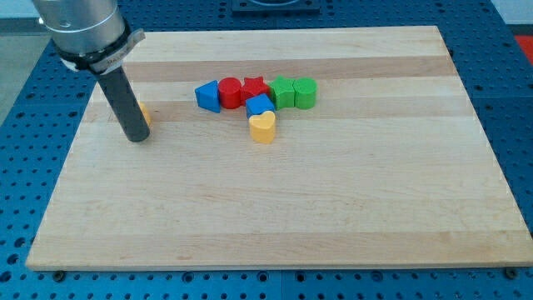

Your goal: Move your arm closer to the yellow heart and red circle

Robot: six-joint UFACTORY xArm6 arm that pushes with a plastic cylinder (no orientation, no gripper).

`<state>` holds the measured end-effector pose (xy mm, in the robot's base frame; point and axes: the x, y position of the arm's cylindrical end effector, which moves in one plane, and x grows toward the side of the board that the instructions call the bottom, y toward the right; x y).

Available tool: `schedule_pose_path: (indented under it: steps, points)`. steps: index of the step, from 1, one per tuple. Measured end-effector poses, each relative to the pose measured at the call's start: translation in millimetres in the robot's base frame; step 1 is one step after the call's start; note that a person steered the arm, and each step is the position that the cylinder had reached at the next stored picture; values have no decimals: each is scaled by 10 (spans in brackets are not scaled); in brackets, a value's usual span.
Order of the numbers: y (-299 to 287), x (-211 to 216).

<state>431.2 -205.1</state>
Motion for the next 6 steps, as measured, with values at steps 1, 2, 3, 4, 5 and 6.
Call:
schedule_pose_path:
  steps: [1,2,3,4,5,6]
  points:
    - [148,77]
    - [640,331]
    - [1258,434]
    - [1936,401]
    - [2439,325]
    - [2506,154]
